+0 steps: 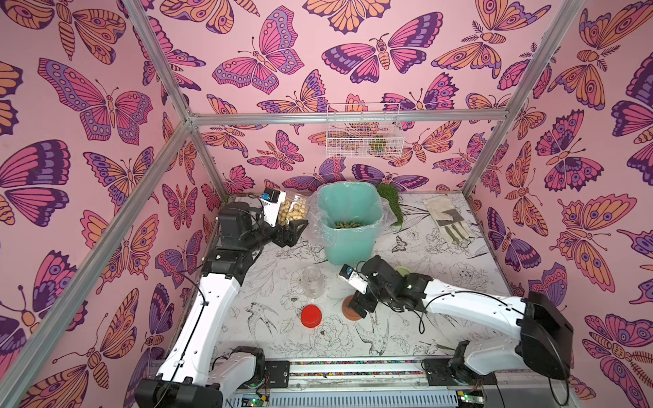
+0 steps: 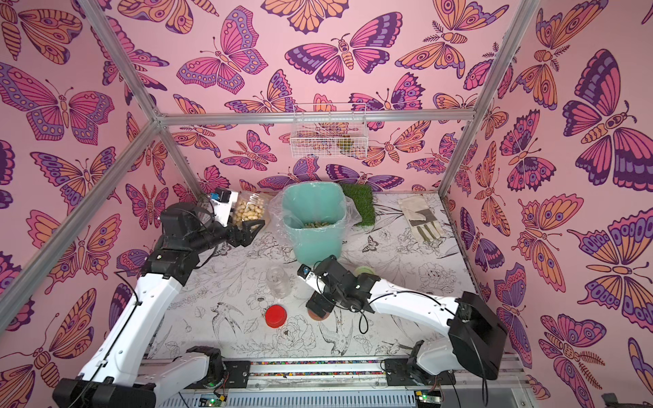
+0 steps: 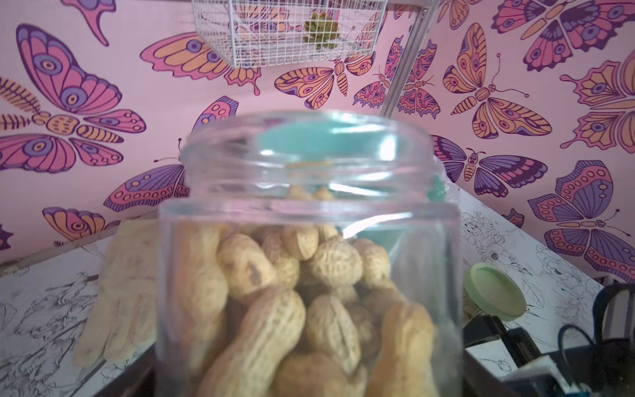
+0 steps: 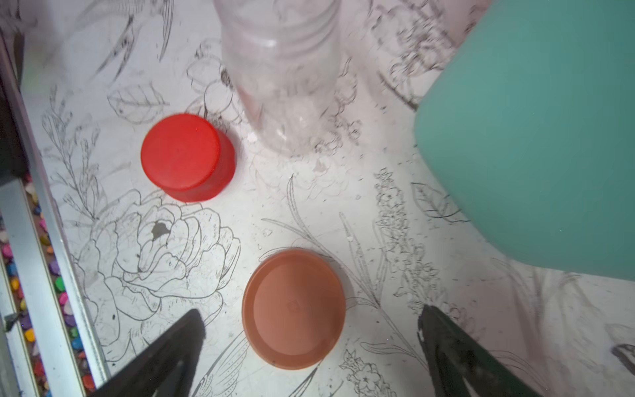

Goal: Empty moldy peanuts from jars
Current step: Place the lid at the center of the board, then pour the moldy peanuts from the jar into the trash bin.

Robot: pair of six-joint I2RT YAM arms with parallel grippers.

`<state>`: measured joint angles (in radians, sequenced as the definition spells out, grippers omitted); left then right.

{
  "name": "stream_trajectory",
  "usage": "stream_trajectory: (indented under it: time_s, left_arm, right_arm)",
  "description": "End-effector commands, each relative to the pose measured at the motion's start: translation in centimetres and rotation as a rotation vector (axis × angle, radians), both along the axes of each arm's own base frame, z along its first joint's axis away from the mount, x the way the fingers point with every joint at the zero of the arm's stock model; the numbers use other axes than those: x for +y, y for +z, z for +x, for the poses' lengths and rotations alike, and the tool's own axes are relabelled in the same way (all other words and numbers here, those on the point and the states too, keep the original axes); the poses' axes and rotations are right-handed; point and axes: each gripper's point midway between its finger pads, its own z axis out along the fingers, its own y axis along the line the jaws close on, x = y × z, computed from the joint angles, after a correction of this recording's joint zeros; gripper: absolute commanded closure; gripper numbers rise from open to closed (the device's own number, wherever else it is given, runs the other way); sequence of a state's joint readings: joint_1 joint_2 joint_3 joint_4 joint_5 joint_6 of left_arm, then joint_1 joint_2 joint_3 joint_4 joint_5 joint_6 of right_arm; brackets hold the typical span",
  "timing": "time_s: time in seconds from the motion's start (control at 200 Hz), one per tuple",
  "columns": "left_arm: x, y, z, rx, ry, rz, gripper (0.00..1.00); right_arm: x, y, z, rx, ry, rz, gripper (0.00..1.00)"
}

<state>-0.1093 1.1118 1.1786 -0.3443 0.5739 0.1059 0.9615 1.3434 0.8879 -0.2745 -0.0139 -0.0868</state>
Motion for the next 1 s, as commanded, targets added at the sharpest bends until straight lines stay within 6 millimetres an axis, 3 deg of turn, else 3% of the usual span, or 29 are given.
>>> stream_trajectory:
  time_s: [0.0, 0.215, 0.406, 0.596, 0.611, 0.661, 0.826, 0.996]
  left_arm:
    - [-0.9, 2.6, -1.5, -0.081, -0.114, 0.051, 1.0]
    - [-2.5, 3.8, -2.8, -0.049, -0.239, 0.01, 1.0]
    - [-3.6, 4.9, -3.2, 0.009, -0.318, -0.063, 1.0]
    - [-5.1, 5.7, -3.6, 0.078, -0.393, -0.136, 1.0]
    - [-5.4, 4.7, -2.8, 0.114, -0.396, -0.138, 1.0]
    - [-6.0, 4.2, -2.6, 0.149, -0.408, -0.126, 1.0]
    - [-7.4, 2.2, -1.9, 0.186, -0.398, 0.001, 1.0]
    - [-7.1, 1.5, -0.1, 0.111, -0.319, 0.179, 1.0]
  right_arm:
    - [-0.8, 4.7, 1.5, -0.053, -0.088, 0.092, 0.01]
    - [-3.1, 11.0, 3.7, -0.042, -0.228, 0.298, 0.01]
    - [-5.4, 14.3, 5.5, 0.013, -0.33, 0.498, 0.01]
    - [-6.9, 14.7, 6.2, 0.007, -0.37, 0.524, 0.01]
    - [-7.0, 14.7, 6.2, 0.006, -0.372, 0.526, 0.01]
    - [-7.2, 14.6, 6.3, 0.004, -0.376, 0.528, 0.01]
    - [-7.6, 14.6, 6.5, -0.012, -0.386, 0.538, 0.01]
    - [-7.9, 14.6, 6.5, -0.022, -0.388, 0.548, 0.01]
